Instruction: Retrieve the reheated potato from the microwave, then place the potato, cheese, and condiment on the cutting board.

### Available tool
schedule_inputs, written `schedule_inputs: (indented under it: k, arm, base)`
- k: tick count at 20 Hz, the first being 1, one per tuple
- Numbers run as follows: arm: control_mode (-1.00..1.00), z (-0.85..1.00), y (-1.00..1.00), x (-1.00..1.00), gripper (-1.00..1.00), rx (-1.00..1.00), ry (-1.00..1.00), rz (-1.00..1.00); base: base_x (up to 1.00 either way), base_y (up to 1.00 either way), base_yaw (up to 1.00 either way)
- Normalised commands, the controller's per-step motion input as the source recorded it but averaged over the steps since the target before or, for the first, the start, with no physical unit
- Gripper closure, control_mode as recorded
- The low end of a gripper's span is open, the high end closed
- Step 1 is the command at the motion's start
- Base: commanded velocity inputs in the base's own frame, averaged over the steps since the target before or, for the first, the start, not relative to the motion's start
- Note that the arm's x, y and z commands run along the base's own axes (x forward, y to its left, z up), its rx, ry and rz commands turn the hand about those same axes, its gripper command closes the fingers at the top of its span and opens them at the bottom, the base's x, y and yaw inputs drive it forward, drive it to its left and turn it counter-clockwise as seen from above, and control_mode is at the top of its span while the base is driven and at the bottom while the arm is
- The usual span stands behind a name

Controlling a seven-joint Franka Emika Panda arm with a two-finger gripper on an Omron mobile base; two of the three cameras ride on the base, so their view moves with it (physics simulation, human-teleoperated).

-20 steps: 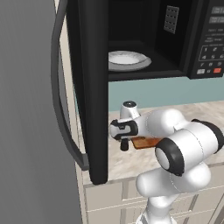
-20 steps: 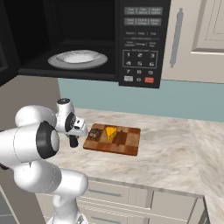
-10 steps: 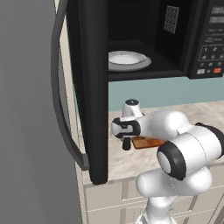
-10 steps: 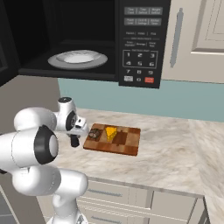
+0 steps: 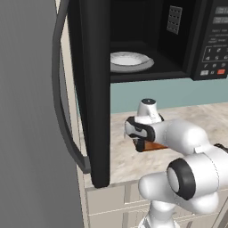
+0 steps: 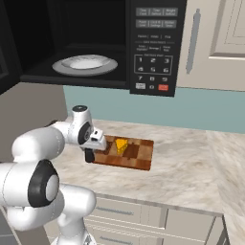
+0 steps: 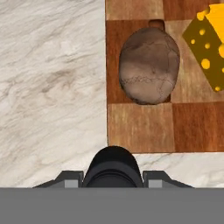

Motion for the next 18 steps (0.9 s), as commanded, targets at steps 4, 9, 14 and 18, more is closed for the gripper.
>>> schedule_inputs:
  k: [4, 9, 14, 18]
  arm:
    - [-1.0, 0.08, -0.62, -0.04, 1.0, 0.0, 0.01, 0.0]
    - [-1.0, 0.01, -0.65, 0.0, 1.0, 0.0, 0.0, 0.0]
    - [-1.0, 0.01, -0.67, 0.01, 1.0, 0.0, 0.0, 0.0]
    - [-1.0, 0.01, -0.64, 0.05, 1.0, 0.0, 0.01, 0.0]
  base:
    - [0.0, 0.0, 0.0]
    - [0.0, 0.0, 0.0]
    - [0.0, 0.0, 0.0]
    - [0.0, 0.0, 0.0]
